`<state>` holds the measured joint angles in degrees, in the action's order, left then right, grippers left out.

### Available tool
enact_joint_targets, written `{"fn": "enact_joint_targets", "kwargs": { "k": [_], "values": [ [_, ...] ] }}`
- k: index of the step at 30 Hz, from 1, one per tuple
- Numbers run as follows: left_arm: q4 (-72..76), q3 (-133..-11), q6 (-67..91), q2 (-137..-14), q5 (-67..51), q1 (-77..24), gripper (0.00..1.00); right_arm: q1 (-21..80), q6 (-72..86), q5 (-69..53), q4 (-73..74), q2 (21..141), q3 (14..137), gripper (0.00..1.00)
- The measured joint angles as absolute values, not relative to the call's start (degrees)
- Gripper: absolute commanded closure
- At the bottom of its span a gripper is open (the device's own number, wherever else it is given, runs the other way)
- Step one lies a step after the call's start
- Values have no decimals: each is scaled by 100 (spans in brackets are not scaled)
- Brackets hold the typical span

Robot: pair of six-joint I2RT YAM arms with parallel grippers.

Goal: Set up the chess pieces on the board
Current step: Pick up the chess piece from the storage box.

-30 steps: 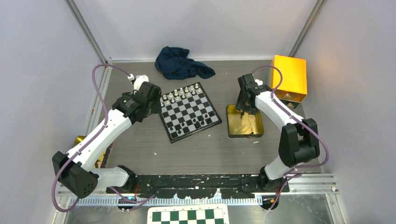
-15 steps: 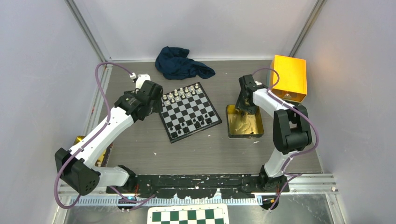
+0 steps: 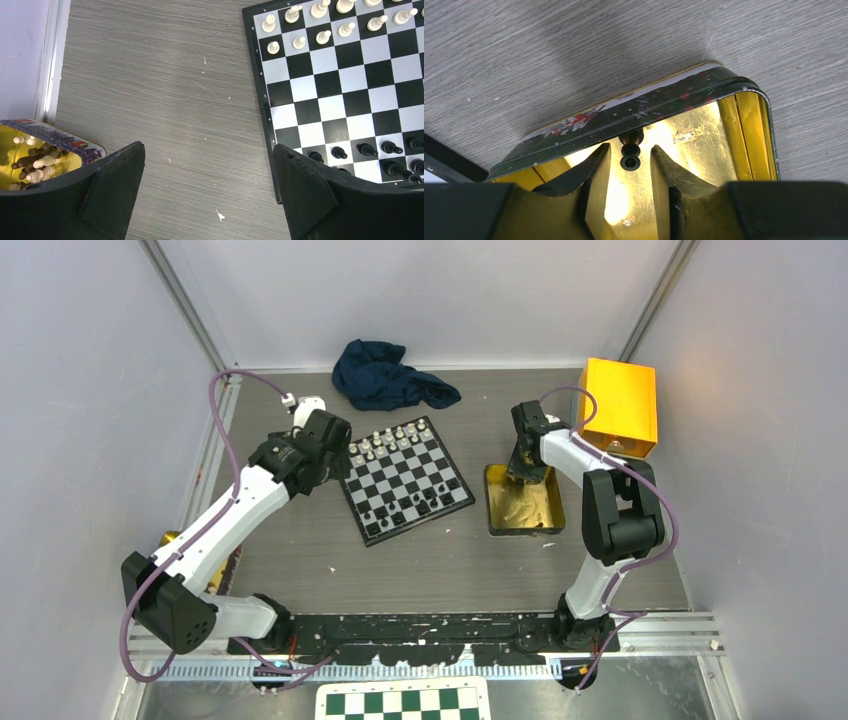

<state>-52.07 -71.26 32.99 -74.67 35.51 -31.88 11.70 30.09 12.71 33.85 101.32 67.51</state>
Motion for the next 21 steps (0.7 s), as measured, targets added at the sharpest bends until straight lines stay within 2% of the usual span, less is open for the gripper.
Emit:
{"fn": "enact_joint_targets", "kwargs": {
  "k": [6,11,14,21],
  "values": [
    [-5205,-7126,3253,-7494,3551,-3188,0,1155,3004,1275,3380,10132,6753,83],
    [-5205,-7126,3251,-7494,3553,-3188,0,1155,2991,1282,3389,10130,6755,96],
    [-5205,-7126,3249,-7494,3553,-3188,0,1155,2989,1280,3398,10125,6755,99],
    [-5205,-7126,3251,-7494,3551,-3188,0,1184,2967,1275,3588,9918,6751,99]
  ]
}}
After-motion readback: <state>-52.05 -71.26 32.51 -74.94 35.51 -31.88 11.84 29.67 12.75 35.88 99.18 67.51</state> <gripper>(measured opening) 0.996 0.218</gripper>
